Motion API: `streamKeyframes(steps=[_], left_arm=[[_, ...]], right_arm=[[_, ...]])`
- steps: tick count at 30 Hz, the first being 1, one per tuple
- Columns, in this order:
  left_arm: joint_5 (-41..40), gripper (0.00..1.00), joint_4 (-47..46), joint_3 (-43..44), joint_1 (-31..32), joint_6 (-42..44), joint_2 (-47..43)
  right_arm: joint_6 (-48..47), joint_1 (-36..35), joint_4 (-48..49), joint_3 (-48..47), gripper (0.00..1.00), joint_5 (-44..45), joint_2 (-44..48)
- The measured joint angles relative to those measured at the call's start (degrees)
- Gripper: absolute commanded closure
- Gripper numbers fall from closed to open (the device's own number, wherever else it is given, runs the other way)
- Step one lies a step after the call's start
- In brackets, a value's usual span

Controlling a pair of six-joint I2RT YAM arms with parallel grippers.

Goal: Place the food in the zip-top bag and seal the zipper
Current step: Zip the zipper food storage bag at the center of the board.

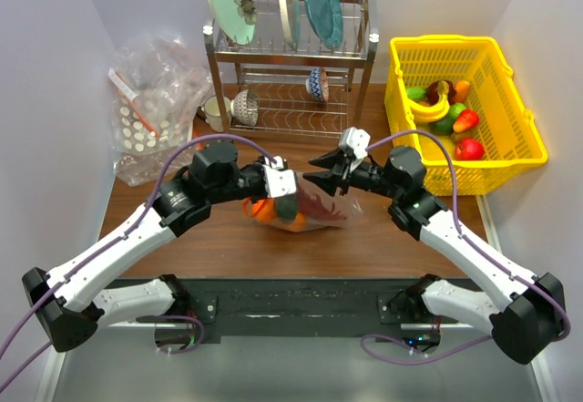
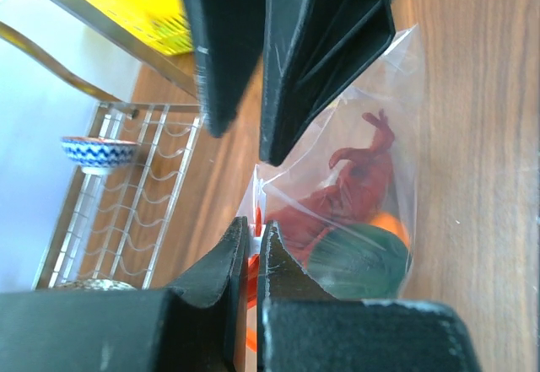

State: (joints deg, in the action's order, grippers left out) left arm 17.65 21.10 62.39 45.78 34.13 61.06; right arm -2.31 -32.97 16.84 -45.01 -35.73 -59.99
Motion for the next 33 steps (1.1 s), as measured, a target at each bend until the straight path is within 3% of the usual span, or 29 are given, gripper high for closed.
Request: streamKeyframes(steps=[7,19,25,28,29,33], left_arm=[[1.3,1.00,4.4,4.3,0.0,0.3,2.7],[3.3,1.00,10.0,12.0,0.0,1.7,3.7],[4.1,1.00,11.4,12.5,0.0,2.2,4.0],[4.4,1.00,11.4,12.5,0.0,2.2,4.3],[4.4,1.00,11.4,12.5,-0.1,2.5,4.3],[4.5,1.00,11.7,12.7,-0.3,2.6,4.4]], right_arm=[[-5.5,0.0,-2.0,-3.7,0.48,-6.1,-1.5],[-13.2,-0.8,-8.3,-10.9,0.55,-12.0,-6.4],[-13.6,-1.1,-8.5,-11.5,0.67,-14.1,-7.5],[-13.3,-1.3,-8.4,-11.5,0.84,-15.3,-7.7],[-13.3,-1.4,-8.5,-11.5,0.99,-15.5,-7.7],[-12.7,-1.5,-8.2,-11.5,1.00,-16.3,-8.1]])
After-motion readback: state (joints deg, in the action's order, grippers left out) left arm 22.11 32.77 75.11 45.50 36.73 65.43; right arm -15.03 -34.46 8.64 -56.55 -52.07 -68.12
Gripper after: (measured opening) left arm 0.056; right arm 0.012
